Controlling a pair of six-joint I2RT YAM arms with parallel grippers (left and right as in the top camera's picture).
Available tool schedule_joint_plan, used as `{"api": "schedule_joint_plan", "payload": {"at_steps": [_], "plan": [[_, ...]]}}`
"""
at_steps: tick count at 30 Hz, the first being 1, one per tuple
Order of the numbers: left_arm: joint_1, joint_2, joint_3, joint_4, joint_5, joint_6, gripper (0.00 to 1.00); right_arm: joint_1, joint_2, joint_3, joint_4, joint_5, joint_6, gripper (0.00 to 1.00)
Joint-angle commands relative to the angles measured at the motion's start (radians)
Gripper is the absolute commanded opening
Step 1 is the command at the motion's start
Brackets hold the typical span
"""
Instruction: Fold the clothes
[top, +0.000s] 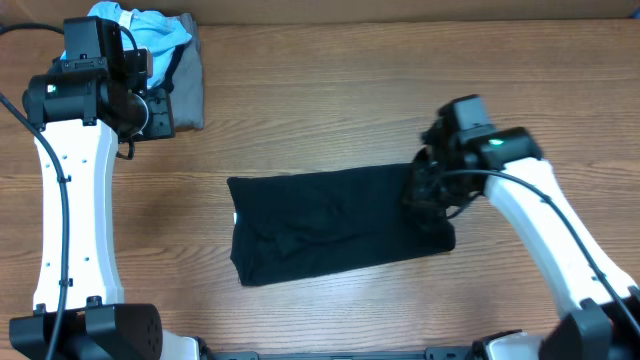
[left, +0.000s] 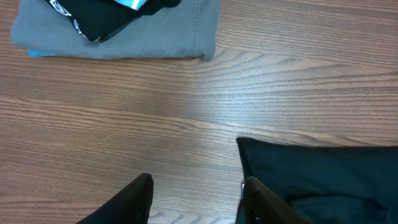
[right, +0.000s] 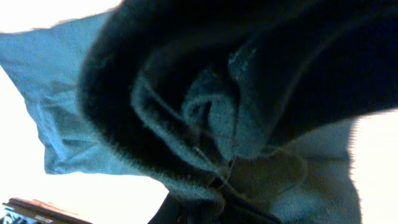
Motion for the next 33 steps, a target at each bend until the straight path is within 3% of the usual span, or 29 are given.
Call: {"api": "schedule_joint_plan", "payload": {"at_steps": [1, 10, 16, 21, 29, 32, 33], "plan": [[0.005, -0.008, 0.020, 0.001, 0.016, 0.000, 0.50, 0.073, 0.051, 0.017, 0.030, 0.001, 0.060, 0.04], [0.005, -0.008, 0.020, 0.001, 0.018, 0.000, 0.50, 0.219, 0.124, 0.016, 0.102, 0.054, 0.166, 0.06], [0.005, -0.008, 0.020, 0.000, 0.018, 0.001, 0.50, 0.227, 0.163, 0.017, 0.122, -0.045, 0.168, 0.31], [0.005, -0.008, 0.020, 0.000, 0.018, 0.001, 0.51, 0.220, 0.106, 0.019, 0.107, -0.047, 0.149, 0.33], [0.005, -0.008, 0.020, 0.007, 0.018, 0.000, 0.51, 0.172, 0.051, 0.016, 0.105, 0.002, 0.121, 0.52], [0.005, -0.008, 0.020, 0.005, 0.018, 0.000, 0.51, 0.172, 0.074, 0.013, 0.105, 0.052, 0.121, 0.52], [0.005, -0.008, 0.020, 0.004, 0.018, 0.000, 0.51, 0.172, 0.089, 0.011, 0.109, 0.073, 0.121, 0.45]]}}
